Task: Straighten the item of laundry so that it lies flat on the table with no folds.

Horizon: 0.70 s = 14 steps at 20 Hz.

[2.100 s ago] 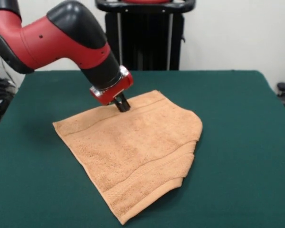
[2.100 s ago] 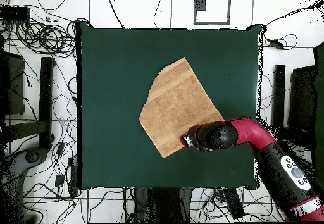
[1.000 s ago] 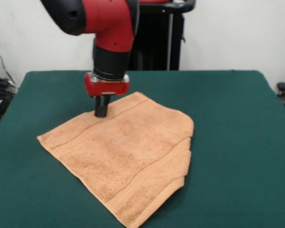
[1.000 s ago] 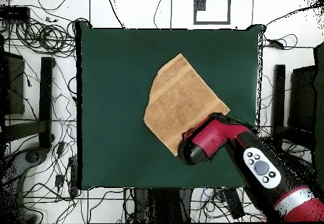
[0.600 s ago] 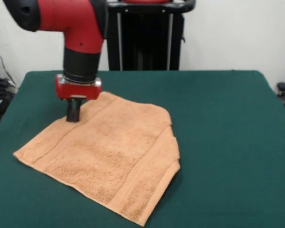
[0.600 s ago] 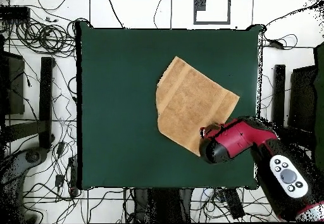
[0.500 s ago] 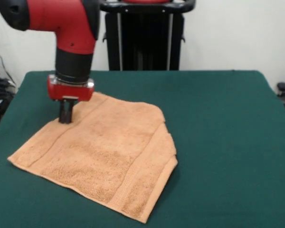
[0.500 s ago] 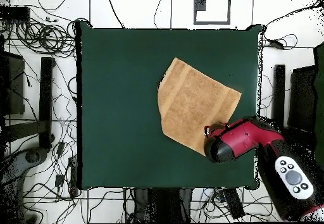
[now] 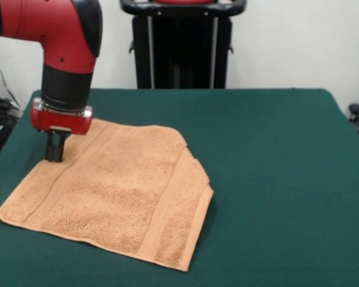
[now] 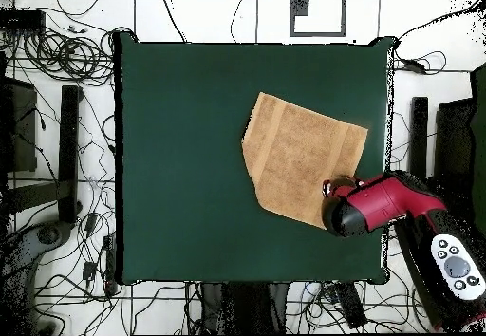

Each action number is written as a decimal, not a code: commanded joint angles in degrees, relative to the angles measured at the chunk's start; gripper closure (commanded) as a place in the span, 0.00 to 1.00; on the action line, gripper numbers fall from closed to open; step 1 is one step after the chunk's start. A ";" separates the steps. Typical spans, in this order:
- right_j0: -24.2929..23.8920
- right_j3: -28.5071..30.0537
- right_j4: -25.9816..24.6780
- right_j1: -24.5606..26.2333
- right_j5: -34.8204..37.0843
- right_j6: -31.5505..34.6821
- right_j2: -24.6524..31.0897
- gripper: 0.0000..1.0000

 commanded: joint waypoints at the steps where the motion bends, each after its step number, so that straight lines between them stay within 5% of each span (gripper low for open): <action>1: 2.25 -4.92 -2.16 2.97 -1.28 -15.90 -1.82 1.00; 9: 7.73 -2.41 -4.68 3.71 -2.09 -3.76 -6.00 1.00; 14: 5.69 -4.49 -1.53 2.41 -2.30 -12.15 -5.52 1.00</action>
